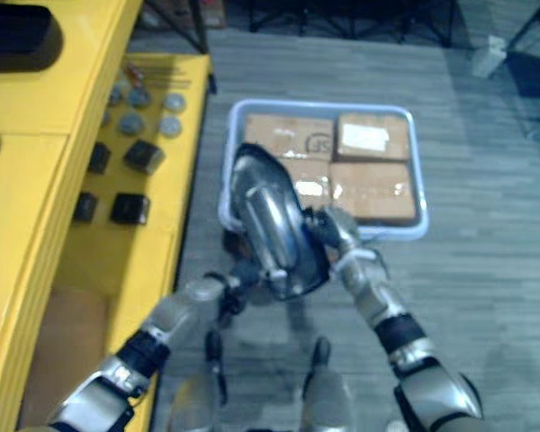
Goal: Walk over and take plastic housings, then place them on the shelf
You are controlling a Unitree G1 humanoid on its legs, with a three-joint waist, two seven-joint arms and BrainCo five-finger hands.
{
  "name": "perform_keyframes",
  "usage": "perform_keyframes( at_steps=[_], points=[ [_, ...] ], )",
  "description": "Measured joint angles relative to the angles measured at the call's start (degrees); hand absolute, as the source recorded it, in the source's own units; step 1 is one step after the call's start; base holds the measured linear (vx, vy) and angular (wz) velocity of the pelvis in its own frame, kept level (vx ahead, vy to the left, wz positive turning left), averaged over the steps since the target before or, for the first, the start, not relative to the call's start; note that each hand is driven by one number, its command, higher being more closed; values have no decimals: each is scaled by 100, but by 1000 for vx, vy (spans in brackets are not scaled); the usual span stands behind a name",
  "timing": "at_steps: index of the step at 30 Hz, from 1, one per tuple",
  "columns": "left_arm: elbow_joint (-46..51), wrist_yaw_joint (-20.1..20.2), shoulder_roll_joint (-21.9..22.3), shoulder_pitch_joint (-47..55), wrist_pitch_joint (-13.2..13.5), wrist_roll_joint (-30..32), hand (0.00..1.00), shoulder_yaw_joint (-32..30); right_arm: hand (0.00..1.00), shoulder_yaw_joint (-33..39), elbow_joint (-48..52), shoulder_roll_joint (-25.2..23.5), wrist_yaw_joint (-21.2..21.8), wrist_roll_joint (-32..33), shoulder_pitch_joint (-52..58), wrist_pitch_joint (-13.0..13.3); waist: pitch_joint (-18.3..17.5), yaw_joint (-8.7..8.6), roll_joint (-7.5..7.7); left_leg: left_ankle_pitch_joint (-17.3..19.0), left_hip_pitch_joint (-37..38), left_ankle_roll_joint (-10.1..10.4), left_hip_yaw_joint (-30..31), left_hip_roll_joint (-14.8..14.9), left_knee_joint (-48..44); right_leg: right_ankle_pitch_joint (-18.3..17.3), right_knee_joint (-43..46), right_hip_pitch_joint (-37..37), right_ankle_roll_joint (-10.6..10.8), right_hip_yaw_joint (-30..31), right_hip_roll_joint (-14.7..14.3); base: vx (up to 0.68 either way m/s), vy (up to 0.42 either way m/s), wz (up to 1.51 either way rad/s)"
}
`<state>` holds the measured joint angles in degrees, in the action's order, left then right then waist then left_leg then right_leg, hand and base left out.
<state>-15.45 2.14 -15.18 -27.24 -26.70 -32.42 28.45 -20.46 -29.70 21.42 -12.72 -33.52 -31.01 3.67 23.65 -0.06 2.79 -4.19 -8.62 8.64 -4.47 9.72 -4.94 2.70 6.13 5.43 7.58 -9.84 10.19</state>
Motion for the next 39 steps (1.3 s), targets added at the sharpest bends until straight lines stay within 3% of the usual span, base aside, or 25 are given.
perform_keyframes(
  at_steps=[7, 9, 11, 13, 14, 19, 21, 26, 39],
  points=[
    [-164, -187, 10, -199, 100, -114, 0, 211, 100, 7, -1, 38, -347, 38, -28, 119, 0, -53, 0, -17, -151, 23, 239, 41, -34, -91, -27, -40, -43, -167, -73, -3, -21, 14],
    [-270, -470, 60, -201, 306, -166, 0, 214, 100, 5, 0, 33, -373, 133, -28, 121, 0, -53, -1, -18, -144, 24, 251, 40, -33, -109, 12, -40, -18, -176, -72, 34, -9, 5],
    [-488, -1038, 215, -201, 710, -373, 0, 169, 100, 29, 1, 33, -458, 186, 25, 141, 1, -60, -1, -19, -141, 24, 283, 39, -28, -135, 72, -40, -20, -175, -72, 45, -6, 7],
    [-577, -1282, 303, -201, 878, -427, 0, 138, 100, 133, 25, -8, -510, 242, 149, 185, 1, -61, -1, -19, -139, 24, 311, 35, -22, -174, 121, -40, -35, -163, -72, 34, 5, 11],
    [-625, -1426, 359, -194, 987, -583, 100, 112, 100, 192, 50, -26, -582, 256, 297, 227, 1, -64, -1, -19, -138, 24, 356, 26, -16, -224, 171, -41, -49, -108, -72, 28, 11, 16],
    [-777, -1779, 516, 34, 1513, -764, 100, -100, 100, 305, 273, -296, -780, 485, 850, 258, 2, -68, -3, -39, -38, 50, 402, 25, 70, -404, 353, -49, -44, -93, -69, 6, -4, 7],
    [-827, -2055, 665, 178, 1898, -825, 100, -177, 100, 305, 390, -461, -914, 613, 1132, 268, 2, -66, -3, -48, -15, 63, 409, 25, 115, -447, 376, -50, -27, -97, -68, 0, 0, 0],
    [-876, -2381, 712, 293, 2297, -795, 100, -318, 100, 288, 621, -839, -1204, 745, 1520, 268, 2, -69, -3, -88, 100, 72, 404, 25, 269, -541, 429, -75, -16, -102, -63, 29, -15, 1],
    [-954, -2240, 659, 316, 2514, 92, 100, -181, 100, 225, 899, -1040, -1464, 804, 1994, 405, -32, -99, 35, -89, 438, 73, 292, 14, 496, -586, 353, -284, -2, 55, -60, 32, 0, -2]
  ],
)
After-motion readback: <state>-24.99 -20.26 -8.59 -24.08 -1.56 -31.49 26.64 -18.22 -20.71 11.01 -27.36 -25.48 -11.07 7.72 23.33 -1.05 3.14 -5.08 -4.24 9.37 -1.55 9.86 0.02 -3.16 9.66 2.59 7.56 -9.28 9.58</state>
